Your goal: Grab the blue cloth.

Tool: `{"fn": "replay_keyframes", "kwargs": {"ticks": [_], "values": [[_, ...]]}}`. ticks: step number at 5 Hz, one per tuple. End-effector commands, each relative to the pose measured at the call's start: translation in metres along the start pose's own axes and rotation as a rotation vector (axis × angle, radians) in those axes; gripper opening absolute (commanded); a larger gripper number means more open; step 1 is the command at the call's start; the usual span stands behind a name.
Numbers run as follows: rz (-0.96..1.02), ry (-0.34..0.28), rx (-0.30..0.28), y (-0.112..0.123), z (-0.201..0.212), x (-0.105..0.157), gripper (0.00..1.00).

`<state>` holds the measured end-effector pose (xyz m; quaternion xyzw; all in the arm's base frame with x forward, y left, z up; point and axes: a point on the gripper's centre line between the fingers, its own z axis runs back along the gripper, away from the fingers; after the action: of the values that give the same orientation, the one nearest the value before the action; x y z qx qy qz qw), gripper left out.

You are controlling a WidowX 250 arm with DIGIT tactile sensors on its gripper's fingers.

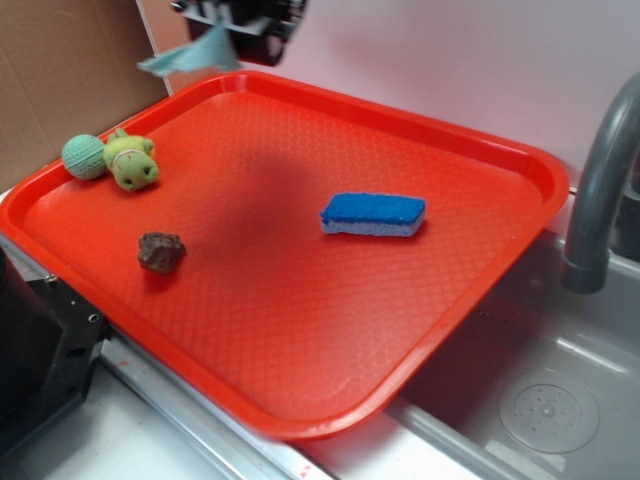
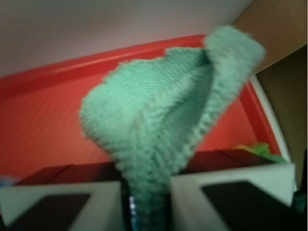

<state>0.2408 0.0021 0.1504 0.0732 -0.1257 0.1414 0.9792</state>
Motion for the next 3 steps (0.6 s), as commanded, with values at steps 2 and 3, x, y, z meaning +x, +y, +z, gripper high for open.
{"fn": "replay_keyframes", "kwargs": {"ticks": [2, 3], "values": [[0.038, 0.005, -0.145, 0.021, 0.043, -0.025, 0.00], [0.060, 0.038, -0.104, 0.024, 0.041, -0.028, 0.00]]}}
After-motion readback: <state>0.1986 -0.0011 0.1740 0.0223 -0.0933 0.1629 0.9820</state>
